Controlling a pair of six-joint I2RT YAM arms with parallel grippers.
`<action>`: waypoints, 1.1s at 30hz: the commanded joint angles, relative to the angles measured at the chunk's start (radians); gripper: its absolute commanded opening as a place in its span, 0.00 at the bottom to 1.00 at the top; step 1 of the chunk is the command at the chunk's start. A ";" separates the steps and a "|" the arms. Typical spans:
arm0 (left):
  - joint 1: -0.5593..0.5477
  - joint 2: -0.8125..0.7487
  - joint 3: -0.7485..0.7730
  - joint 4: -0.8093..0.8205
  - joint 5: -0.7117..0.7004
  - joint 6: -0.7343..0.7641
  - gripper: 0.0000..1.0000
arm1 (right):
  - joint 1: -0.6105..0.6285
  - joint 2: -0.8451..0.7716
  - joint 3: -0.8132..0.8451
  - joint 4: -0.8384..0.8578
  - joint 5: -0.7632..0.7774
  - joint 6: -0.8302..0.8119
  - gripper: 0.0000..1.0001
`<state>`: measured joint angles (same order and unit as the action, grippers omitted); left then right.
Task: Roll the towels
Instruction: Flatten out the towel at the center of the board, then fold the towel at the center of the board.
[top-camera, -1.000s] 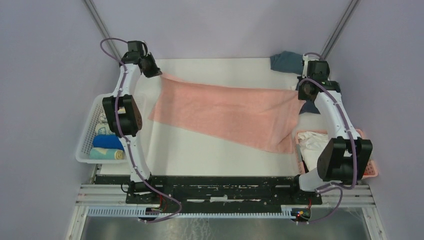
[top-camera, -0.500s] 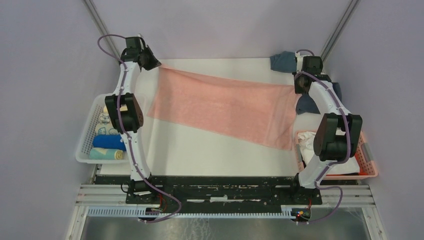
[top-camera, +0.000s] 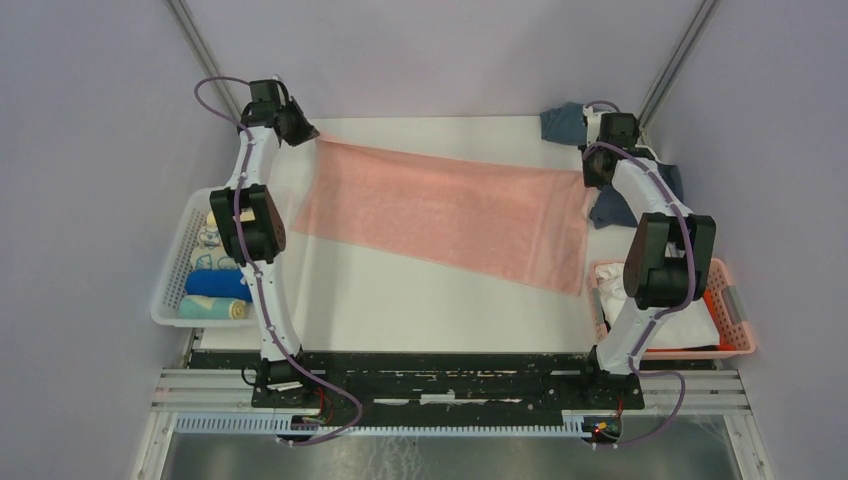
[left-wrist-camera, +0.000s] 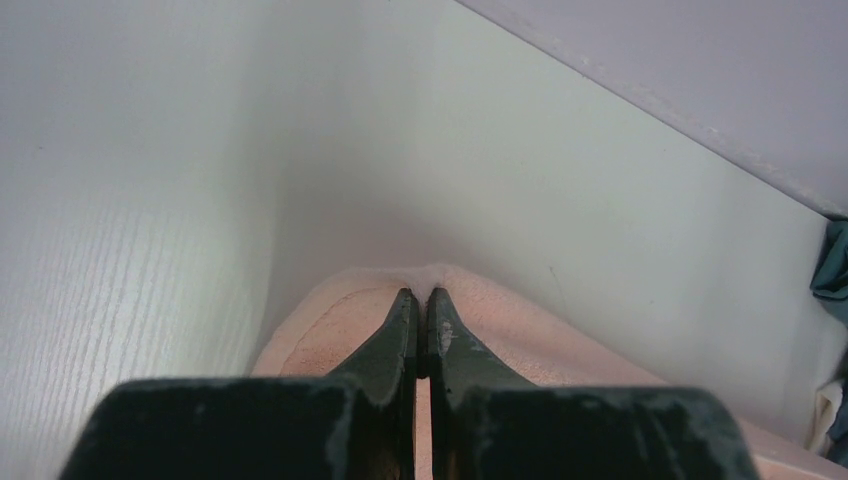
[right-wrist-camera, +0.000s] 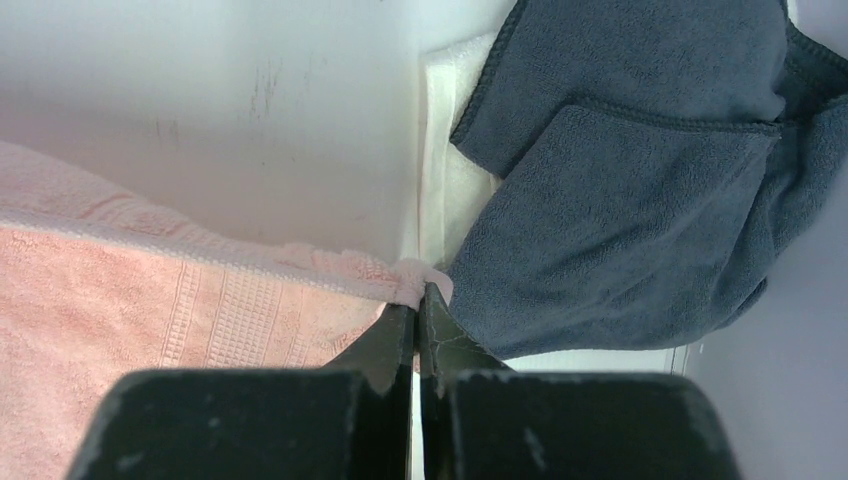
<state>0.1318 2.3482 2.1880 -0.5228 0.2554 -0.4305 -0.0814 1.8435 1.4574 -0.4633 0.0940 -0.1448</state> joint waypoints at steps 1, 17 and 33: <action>0.014 -0.016 -0.009 0.049 -0.023 -0.005 0.03 | -0.009 -0.019 0.038 0.032 0.010 -0.014 0.00; 0.026 -0.099 -0.079 0.056 -0.003 -0.036 0.03 | -0.018 0.077 0.152 -0.054 0.192 0.107 0.01; 0.025 -0.065 -0.072 0.023 -0.027 -0.007 0.03 | -0.018 0.193 0.234 -0.141 0.120 0.116 0.00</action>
<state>0.1402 2.3196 2.0407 -0.4992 0.2691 -0.4446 -0.0853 2.0853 1.6329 -0.6014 0.1947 -0.0479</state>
